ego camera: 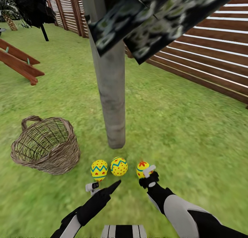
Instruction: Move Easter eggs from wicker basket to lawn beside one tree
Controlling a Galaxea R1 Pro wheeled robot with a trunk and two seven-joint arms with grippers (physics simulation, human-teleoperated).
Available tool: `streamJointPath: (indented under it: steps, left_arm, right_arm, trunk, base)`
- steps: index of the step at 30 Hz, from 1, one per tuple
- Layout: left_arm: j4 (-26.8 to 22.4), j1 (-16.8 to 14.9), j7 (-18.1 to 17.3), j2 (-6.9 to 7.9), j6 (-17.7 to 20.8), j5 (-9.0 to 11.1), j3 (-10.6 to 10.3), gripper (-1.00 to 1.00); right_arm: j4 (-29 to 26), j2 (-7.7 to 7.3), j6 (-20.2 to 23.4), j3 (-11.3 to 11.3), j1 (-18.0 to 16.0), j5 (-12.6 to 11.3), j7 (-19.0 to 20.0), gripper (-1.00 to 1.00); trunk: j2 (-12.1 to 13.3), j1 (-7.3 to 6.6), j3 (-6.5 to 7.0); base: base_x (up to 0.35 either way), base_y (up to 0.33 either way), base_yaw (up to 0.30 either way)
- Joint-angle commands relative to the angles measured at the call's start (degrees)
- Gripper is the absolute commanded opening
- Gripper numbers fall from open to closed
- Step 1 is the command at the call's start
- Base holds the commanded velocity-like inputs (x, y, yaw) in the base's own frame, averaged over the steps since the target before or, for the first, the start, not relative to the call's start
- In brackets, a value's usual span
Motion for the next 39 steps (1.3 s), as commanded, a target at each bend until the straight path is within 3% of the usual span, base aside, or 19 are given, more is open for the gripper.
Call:
streamJointPath:
  steps: [1,8,24,39]
  left_arm:
    - [0.0,0.0,-0.1,0.06,0.6,0.6,-0.2,1.00]
    - [0.0,0.0,0.0,-0.40,0.6,0.6,-0.2,1.00]
    - [0.1,0.0,-0.3,-0.54,0.5,0.7,0.0,1.00]
    - [0.2,0.0,-0.2,-0.55,0.6,0.6,-0.1,1.00]
  right_arm:
    - [0.0,0.02,0.3,-0.5,-0.1,0.5,-0.2,-1.00]
    - [0.0,0.02,2.0,-0.5,-3.6,0.5,-0.2,-1.00]
    - [1.3,0.02,2.3,-0.7,-4.1,0.7,0.4,-1.00]
    - [1.2,0.02,0.2,-0.6,-4.1,0.8,2.6,-1.00]
  trunk:
    - [0.0,0.01,-0.27]
    - [-0.1,0.19,-1.82]
    - [-0.1,0.19,-1.82]
    - [-0.3,0.58,-5.14]
  base:
    - [0.000,0.000,0.000]
    - [0.000,0.000,0.000]
    - [0.154,0.000,0.000]
    - [0.001,0.000,0.000]
